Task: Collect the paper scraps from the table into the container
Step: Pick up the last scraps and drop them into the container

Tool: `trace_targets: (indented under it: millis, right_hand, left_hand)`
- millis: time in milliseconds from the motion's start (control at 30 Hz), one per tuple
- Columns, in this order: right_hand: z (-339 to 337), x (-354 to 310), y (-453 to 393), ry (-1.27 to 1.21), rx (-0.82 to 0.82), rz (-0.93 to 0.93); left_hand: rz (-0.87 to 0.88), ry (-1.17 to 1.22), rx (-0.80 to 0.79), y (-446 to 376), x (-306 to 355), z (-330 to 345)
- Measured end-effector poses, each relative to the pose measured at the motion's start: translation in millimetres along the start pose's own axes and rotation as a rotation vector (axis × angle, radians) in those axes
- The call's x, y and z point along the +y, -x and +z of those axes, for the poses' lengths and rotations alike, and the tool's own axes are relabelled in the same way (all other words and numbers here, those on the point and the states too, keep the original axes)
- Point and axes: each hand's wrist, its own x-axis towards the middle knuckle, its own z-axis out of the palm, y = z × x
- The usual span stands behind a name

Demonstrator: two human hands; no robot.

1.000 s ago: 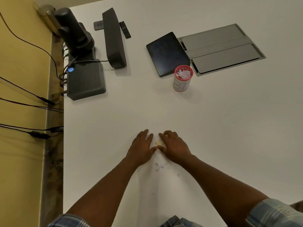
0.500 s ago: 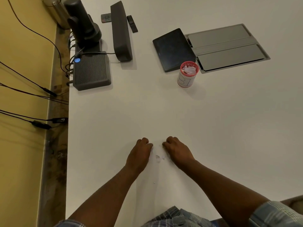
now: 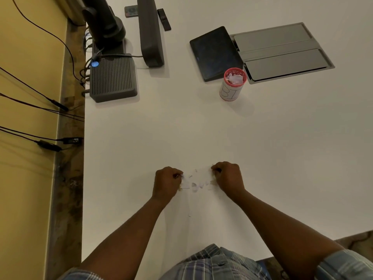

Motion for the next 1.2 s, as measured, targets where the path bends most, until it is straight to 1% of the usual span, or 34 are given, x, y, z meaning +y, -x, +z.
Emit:
trace_targets:
  millis: [167, 333, 433, 633, 767, 833, 1000, 1100, 1200]
  right_hand:
    - [-24, -2, -10, -0.226, 0.031, 0.156]
    - [-42, -10, -23, -0.521, 0.047, 0.261]
    - [-52, -16, -34, -0.629, 0.054, 0.274]
    - [-83, -31, -76, -0.685, 0.144, 0.234]
    - [-114, -48, -132, -0.597, 0.256, 0.183]
    - [-130, -56, -162, -0.484, 0.314, 0.143]
    - [-151, -68, -225, -0.18, 0.454, 0.005]
    - [-150, -69, -247, 0.003, 0.462, -0.063]
    - [-145, -66, -266, 0.129, 0.395, -0.053]
  left_hand:
    - [-0.207, 0.288, -0.037, -10, 14, -16]
    - [-0.304, 0.529, -0.032, -24, 34, -24]
    - [-0.312, 0.539, -0.027, -34, 39, -24]
    - [-0.294, 0.535, -0.016, -54, 49, -19]
    - [-0.277, 0.508, -0.022, -66, 54, -16]
    - [-0.268, 0.482, -0.017, -70, 54, -15]
    - [-0.3, 0.501, -0.014, -78, 52, -10]
    - [-0.316, 0.494, -0.011, -81, 51, -7]
    - [-0.327, 0.492, -0.011, -86, 51, -5]
